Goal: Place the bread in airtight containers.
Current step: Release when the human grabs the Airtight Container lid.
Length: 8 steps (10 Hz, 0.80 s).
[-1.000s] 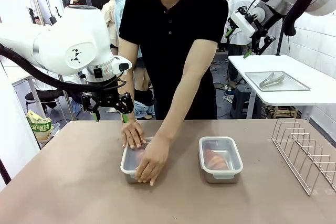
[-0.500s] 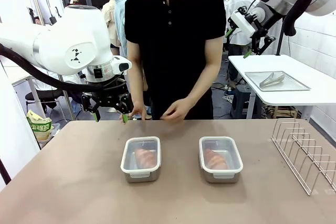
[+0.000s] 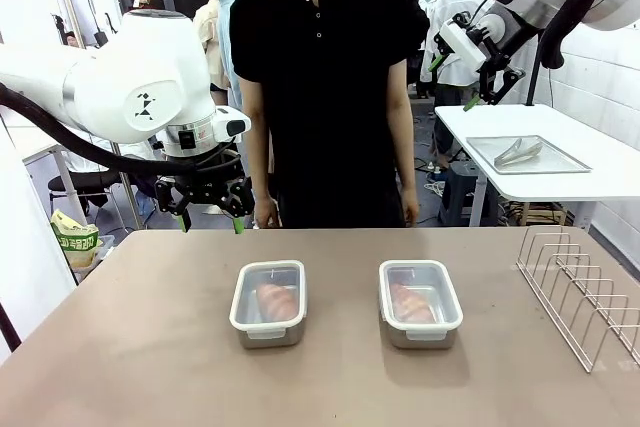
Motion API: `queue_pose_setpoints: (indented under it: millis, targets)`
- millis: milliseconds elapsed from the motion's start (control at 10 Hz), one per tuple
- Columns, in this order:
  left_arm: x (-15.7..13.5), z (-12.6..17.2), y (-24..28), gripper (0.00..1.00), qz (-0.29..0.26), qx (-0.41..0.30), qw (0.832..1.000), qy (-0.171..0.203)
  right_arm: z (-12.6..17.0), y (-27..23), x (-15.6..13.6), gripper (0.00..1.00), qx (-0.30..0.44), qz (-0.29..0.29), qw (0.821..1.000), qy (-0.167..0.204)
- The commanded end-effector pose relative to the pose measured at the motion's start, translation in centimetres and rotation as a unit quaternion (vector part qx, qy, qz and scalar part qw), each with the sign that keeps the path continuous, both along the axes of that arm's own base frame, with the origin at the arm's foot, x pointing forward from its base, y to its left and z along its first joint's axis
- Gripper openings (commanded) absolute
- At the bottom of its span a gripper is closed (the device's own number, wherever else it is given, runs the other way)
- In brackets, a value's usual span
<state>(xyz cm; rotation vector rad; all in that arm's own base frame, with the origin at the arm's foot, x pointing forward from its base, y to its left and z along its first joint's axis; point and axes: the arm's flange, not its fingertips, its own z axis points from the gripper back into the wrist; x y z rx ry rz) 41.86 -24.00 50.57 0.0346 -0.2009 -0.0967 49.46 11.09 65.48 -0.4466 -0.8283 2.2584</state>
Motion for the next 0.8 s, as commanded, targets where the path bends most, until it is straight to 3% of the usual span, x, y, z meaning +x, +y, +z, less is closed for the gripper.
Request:
queue_pose_setpoints:
  millis: [0,700]
  targets:
    - [0.05,0.19,0.21,1.0,-0.001,0.002,1.0,0.001,0.09,0.02,0.08,1.0,0.001,-0.002,1.0,-0.006]
    - [0.05,0.19,0.21,1.0,-0.001,0.002,1.0,0.001,0.09,0.02,0.08,1.0,0.001,-0.002,1.0,-0.006]
